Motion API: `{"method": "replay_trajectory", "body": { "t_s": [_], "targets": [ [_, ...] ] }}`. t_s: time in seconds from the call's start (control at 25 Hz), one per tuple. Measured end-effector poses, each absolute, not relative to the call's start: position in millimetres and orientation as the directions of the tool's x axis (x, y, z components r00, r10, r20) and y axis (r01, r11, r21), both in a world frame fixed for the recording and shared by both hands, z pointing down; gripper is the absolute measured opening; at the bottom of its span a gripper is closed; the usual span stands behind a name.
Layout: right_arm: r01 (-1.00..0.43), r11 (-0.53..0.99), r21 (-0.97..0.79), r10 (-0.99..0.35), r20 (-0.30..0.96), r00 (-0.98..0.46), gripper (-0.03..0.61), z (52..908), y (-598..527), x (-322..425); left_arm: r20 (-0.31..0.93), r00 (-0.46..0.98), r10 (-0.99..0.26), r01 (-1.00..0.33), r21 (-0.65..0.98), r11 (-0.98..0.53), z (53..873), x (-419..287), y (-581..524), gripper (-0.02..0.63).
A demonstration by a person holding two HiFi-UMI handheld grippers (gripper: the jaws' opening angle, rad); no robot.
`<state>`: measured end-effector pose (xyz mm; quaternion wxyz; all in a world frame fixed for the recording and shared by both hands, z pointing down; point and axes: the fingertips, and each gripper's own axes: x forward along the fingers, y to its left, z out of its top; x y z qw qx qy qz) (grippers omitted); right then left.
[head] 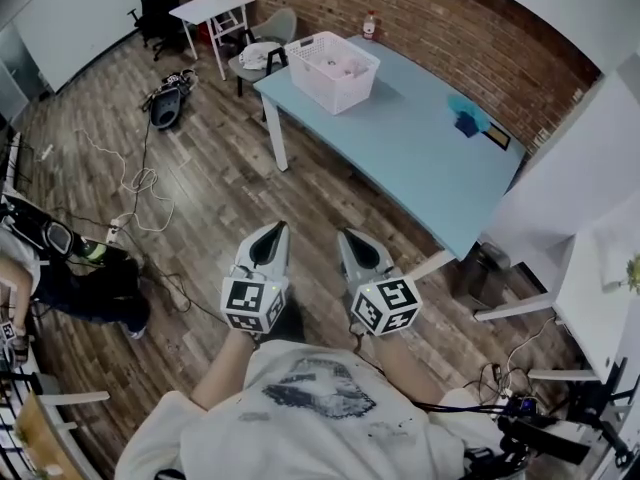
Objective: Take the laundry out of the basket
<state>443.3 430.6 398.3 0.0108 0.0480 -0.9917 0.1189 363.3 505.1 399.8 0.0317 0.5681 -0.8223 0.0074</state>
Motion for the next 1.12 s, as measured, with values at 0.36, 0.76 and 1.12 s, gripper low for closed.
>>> {"method": "replay_trajectory", "body": {
  "t_s": [0.36,0.76,1.12],
  "targets": [
    [-0.189,0.950,-0.248,-0.179,0.062,-0.982,-0.002,405,367,300,0.068,-0.280,-0.958,-0.959,0.029,0.283,401,211,438,-0.008],
    [-0.312,0.910,-0.272,-0.299,0.090,-0.950,-0.003,408,306,142,0.095,-0.185,-0.978,-0.981,0.040,0.189,401,46,377,-0.008],
    [-0.373,0.892,-0.257,-0.365,0.080,-0.928,-0.003,397,274,70,0.079,-0.172,-0.982,-0.982,0.059,0.177,394,-41,361,-0.008]
  ]
}}
